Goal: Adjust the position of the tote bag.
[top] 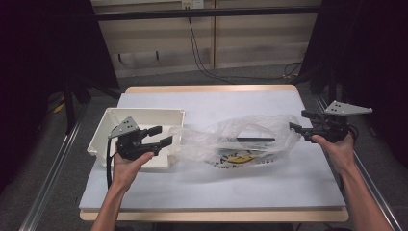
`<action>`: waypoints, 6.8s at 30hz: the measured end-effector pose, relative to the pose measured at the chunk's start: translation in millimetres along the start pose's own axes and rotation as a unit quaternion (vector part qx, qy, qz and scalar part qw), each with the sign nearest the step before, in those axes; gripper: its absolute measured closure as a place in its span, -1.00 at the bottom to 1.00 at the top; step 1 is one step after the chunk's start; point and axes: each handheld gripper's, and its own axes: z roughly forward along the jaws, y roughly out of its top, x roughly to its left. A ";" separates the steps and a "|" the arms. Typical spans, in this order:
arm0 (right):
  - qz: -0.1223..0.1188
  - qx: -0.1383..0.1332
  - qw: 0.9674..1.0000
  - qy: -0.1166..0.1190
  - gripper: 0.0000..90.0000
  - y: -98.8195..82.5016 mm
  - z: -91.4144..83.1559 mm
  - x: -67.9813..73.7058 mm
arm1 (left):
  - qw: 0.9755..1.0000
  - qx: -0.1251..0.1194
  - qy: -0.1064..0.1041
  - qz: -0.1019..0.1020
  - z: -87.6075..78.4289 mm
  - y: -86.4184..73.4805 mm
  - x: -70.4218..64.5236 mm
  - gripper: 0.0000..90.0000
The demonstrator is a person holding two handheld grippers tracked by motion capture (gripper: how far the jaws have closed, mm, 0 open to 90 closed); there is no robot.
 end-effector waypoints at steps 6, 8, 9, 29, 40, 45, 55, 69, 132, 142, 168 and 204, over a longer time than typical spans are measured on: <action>-0.001 -0.025 1.000 0.000 -0.54 13.8 -8.3 4.3 | 1.000 -0.006 -0.002 0.009 -2.0 10.7 -1.8 0.13; -0.004 -0.028 1.000 0.002 -0.48 19.0 -11.3 4.7 | 1.000 0.000 -0.005 0.014 1.7 13.0 -4.9 0.29; -0.005 -0.027 1.000 0.003 -0.42 20.3 -11.2 5.5 | 1.000 0.008 -0.011 0.023 5.4 14.4 -7.5 0.39; -0.087 0.119 0.982 0.116 1.00 18.1 47.7 53.0 | 0.972 0.174 -0.112 0.117 114.5 46.9 -58.5 1.00; -0.117 0.189 0.967 0.124 1.00 13.5 85.7 59.7 | 0.951 0.252 -0.126 0.124 166.6 39.0 -63.0 1.00; -0.128 0.208 0.961 0.131 1.00 7.6 94.2 65.9 | 0.944 0.262 -0.135 0.146 178.8 37.0 -77.4 1.00; -0.141 0.220 0.953 0.153 1.00 2.9 99.4 73.4 | 0.934 0.278 -0.159 0.159 212.6 34.5 -97.2 1.00; -0.127 0.230 0.958 0.114 1.00 -9.3 75.2 52.2 | 0.909 0.356 -0.111 0.187 190.6 12.4 -80.0 0.99; -0.108 0.286 0.952 0.023 1.00 -61.2 74.1 10.3 | 0.857 0.471 -0.057 0.199 213.8 -9.4 -75.9 1.00; -0.108 0.294 0.950 -0.003 1.00 -66.6 59.8 1.8 | 0.849 0.483 -0.044 0.208 211.2 -10.6 -78.2 1.00; -0.076 0.171 0.982 0.009 1.00 -51.8 38.2 21.8 | 0.914 0.357 -0.118 0.151 185.7 9.4 -78.8 0.98; -0.106 0.161 0.972 0.132 1.00 -50.8 86.9 101.2 | 0.960 0.268 -0.061 0.059 218.9 28.6 -28.3 1.00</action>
